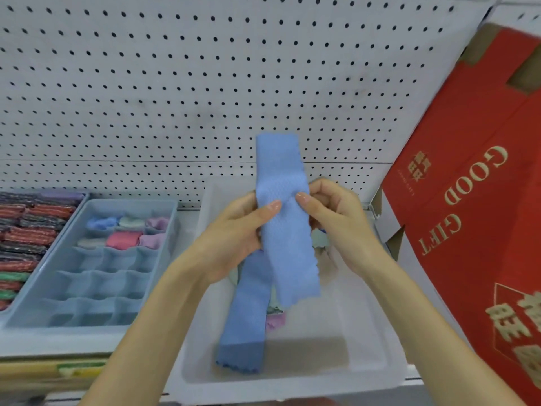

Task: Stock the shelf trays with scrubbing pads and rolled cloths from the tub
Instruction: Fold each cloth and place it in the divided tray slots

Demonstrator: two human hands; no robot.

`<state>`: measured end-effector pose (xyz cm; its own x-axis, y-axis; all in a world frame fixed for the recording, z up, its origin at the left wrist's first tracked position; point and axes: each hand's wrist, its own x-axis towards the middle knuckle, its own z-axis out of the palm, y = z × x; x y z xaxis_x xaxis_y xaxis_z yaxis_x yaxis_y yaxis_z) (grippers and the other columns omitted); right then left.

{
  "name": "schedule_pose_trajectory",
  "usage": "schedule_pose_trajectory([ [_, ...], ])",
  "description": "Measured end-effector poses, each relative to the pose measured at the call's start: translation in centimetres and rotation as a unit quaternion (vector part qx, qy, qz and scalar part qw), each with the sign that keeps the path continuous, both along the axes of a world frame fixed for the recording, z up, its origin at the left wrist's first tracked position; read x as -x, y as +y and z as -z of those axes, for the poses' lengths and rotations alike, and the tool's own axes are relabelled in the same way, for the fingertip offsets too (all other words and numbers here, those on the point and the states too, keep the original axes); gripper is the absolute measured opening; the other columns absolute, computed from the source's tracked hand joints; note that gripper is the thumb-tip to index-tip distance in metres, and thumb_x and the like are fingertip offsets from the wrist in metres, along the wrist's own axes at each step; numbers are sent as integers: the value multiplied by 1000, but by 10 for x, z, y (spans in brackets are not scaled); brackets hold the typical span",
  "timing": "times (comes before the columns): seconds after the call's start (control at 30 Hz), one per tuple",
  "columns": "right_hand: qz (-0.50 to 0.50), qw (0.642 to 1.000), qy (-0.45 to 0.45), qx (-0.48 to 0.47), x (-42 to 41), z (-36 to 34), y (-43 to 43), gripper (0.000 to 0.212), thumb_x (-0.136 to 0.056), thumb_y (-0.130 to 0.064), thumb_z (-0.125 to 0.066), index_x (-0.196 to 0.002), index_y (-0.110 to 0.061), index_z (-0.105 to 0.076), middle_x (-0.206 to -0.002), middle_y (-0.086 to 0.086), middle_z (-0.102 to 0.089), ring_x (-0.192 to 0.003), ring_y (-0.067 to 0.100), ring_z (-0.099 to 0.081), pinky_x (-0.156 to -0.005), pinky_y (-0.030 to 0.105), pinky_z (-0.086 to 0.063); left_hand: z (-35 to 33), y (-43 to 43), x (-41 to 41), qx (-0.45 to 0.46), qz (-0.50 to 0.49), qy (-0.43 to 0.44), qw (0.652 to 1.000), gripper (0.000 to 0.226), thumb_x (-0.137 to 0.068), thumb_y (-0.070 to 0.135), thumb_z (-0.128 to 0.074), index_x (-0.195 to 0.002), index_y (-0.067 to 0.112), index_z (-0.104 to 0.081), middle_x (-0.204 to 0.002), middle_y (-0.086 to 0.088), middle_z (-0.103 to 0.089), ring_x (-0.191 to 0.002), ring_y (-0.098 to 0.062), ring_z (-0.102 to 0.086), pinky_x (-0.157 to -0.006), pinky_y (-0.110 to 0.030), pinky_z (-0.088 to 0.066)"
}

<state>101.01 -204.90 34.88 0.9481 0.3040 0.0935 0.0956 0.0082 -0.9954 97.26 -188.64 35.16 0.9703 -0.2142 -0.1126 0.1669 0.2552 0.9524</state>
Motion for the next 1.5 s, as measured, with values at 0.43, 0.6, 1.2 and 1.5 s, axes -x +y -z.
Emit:
schedule_pose_trajectory([
  [0.43, -23, 998, -6, 53, -11, -8, -13, 15, -89, -10, -61, -97, -22, -65, -86, 32, -66, -67, 29, -61, -55, 28, -48, -1, 3, -15, -124, -35, -37, 991, 15, -92, 10, -58, -107, 7, -59, -80, -16, -73, -62, -24, -67, -51, -26, -52],
  [0.6, -73, 997, -31, -16, -15, -17, -24, 20, -77, -4, -64, -85, -19, -76, -85, 22, -64, -78, 27, -57, -69, 39, -46, -8, 2, -18, -23, -51, -119, 991, 24, -89, 0, -53, -98, 12, -72, -76, -6, -74, -63, -15, -68, -57, -21, -52],
  [1.2, -39, 992, -67, -95, -16, -23, 1, 22, -76, -2, -65, -81, -24, -64, -93, -1, -67, -86, 20, -63, -67, 35, -53, -1, 1, -10, -37, -69, -109, 991, 51, -75, 20, -68, -122, 24, -48, -111, -6, -68, -102, -23, -65, -84, -36, -56],
  [1.5, -44, 994, 67, -77, 5, 0, 35, 60, -79, -16, -73, -129, -33, -44, -111, 2, -65, -97, 17, -66, -75, 32, -55, 17, 25, 4, -59, -119, -54, 990, 39, -81, 32, -59, -112, 9, -58, -104, -13, -70, -88, -28, -69, -61, -31, -55],
])
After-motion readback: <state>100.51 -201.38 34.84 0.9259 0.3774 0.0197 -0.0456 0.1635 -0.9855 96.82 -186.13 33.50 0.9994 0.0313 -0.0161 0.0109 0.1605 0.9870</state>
